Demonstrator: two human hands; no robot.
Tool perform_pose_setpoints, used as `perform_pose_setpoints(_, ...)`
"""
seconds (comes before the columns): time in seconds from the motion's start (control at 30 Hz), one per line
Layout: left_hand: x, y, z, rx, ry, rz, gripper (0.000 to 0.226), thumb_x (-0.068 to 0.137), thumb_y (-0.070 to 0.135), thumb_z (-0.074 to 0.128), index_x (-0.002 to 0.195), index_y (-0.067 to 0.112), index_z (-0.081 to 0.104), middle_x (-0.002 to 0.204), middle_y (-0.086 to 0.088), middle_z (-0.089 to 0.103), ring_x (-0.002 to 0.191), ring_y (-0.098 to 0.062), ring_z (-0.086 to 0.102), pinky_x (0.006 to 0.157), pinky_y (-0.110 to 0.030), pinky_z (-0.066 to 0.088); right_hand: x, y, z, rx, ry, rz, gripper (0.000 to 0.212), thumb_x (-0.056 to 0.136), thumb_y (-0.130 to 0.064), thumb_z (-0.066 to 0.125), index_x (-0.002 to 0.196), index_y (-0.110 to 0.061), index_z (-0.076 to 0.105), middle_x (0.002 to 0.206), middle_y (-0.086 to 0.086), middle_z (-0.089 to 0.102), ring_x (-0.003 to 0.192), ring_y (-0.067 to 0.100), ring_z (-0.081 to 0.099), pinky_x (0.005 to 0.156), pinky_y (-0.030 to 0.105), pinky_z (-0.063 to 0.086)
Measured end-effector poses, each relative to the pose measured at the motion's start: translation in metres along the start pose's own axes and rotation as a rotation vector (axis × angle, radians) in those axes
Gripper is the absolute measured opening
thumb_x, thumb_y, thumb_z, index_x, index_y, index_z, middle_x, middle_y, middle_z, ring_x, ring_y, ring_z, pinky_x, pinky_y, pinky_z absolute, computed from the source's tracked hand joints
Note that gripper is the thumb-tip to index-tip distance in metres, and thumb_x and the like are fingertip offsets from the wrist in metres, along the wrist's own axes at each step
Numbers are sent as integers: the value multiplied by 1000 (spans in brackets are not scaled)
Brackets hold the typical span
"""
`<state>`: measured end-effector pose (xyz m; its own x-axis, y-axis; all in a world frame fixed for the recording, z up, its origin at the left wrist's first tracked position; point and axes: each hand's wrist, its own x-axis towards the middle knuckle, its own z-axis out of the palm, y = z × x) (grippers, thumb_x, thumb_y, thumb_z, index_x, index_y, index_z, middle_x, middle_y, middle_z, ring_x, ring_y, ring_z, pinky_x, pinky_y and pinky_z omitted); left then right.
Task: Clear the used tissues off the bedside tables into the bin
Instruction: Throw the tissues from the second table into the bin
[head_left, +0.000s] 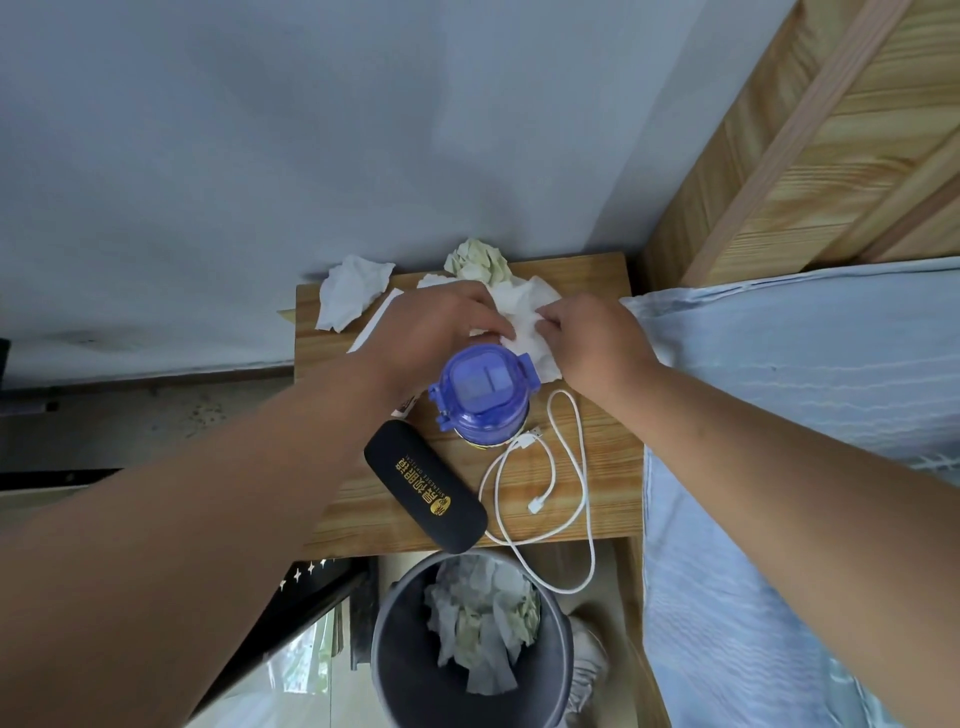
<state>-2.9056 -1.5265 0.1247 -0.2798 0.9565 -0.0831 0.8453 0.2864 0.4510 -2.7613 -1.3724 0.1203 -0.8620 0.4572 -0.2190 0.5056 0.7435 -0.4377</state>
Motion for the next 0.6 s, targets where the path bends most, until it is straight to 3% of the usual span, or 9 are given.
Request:
perform_pose_setpoints(0.13, -1, 7, -10, -191, 143, -209, 19, 96, 19, 65, 107, 19, 81, 97, 7, 67, 78, -18, 61, 74, -31, 49, -7, 3, -8, -49, -43, 10, 33, 109, -19, 48, 133, -9, 69, 129, 10, 71, 118, 24, 65, 92, 23, 43)
perform_pose_setpoints(0.2, -6, 10, -15, -314, 242, -314, 22, 93, 22, 60, 105, 23, 77, 94, 14, 65, 70, -8, 56, 71, -28, 47, -10, 3, -18, -55, 3, 25, 33, 109, -20, 48, 127, -9, 72, 126, 11, 73, 115, 27, 67, 93, 29, 48)
perform_pose_setpoints(0.3, -16, 14, -23, -601, 408, -477, 23, 93, 13, 67, 95, 35, 74, 87, 17, 71, 73, -6, 62, 71, -25, 51, -21, -2, -37, -92, 104, 20, 36, 109, -25, 46, 124, -9, 74, 119, 14, 74, 107, 31, 69, 90, 36, 55)
perform_pose_setpoints(0.4, -31, 21, -35, -717, 576, -583, 29, 90, 13, 72, 85, 42, 71, 83, 27, 73, 73, 1, 64, 66, -17, 52, -35, -7, -57, -35, 199, 14, 34, 108, -23, 48, 126, -11, 74, 118, 13, 74, 106, 34, 68, 87, 39, 55)
perform_pose_setpoints(0.53, -62, 39, -53, -917, 822, -707, 22, 85, 12, 77, 85, 34, 71, 95, 13, 76, 86, -9, 70, 73, -29, 58, -57, -6, -78, 11, 319, 49, 28, 107, -20, 49, 106, -9, 75, 98, 12, 75, 89, 35, 66, 70, 37, 46)
perform_pose_setpoints(0.6, -82, 50, -57, -1049, 933, -773, 23, 88, 8, 75, 87, 30, 71, 96, 8, 78, 87, -12, 72, 70, -31, 58, -73, -5, -86, 74, 369, 59, 27, 106, -19, 51, 101, -6, 73, 87, 14, 73, 81, 38, 64, 70, 42, 50)
